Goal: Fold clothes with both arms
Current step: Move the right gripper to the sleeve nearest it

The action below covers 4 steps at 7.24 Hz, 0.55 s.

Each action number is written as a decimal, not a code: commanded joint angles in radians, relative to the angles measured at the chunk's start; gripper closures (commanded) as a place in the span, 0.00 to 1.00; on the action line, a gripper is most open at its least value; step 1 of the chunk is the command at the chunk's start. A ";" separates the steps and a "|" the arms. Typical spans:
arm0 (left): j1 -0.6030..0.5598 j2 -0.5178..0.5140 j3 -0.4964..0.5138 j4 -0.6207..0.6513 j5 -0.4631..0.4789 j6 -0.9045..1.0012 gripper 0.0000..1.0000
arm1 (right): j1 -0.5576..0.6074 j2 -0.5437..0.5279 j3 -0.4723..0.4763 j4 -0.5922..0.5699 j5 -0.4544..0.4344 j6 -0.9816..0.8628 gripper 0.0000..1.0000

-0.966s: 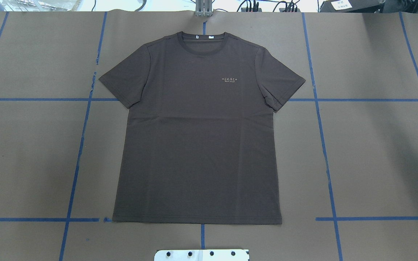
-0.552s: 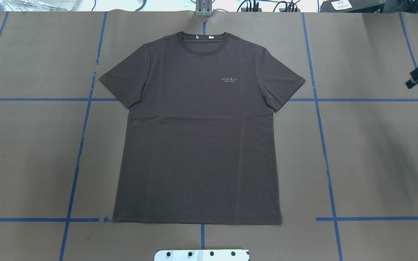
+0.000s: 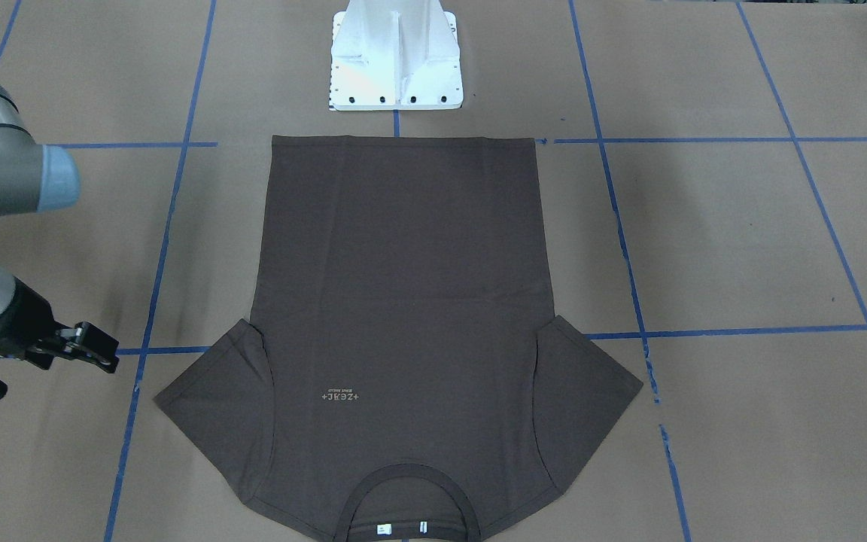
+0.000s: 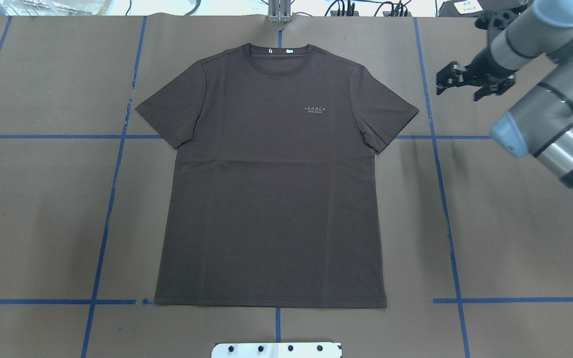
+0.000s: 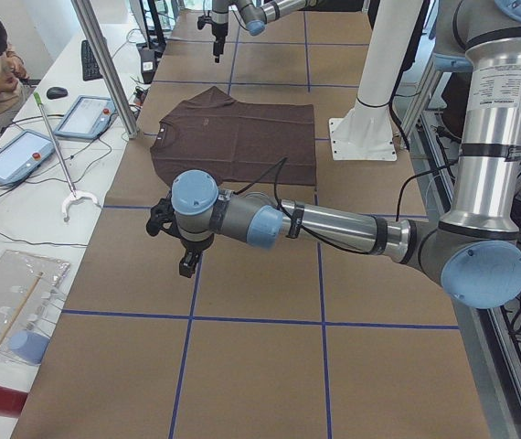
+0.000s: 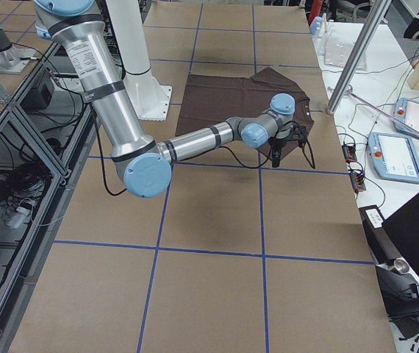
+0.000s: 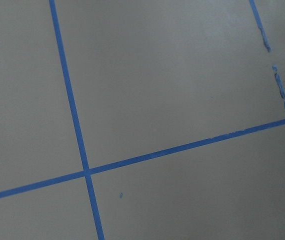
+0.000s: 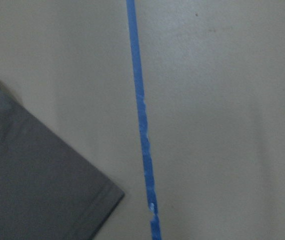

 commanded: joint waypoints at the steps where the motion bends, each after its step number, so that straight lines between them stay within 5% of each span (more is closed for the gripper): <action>1: 0.004 0.016 0.007 -0.069 -0.005 -0.032 0.00 | -0.050 0.104 -0.221 0.227 -0.077 0.229 0.04; 4: 0.004 0.008 0.004 -0.069 -0.010 -0.106 0.00 | -0.086 0.097 -0.229 0.226 -0.102 0.273 0.11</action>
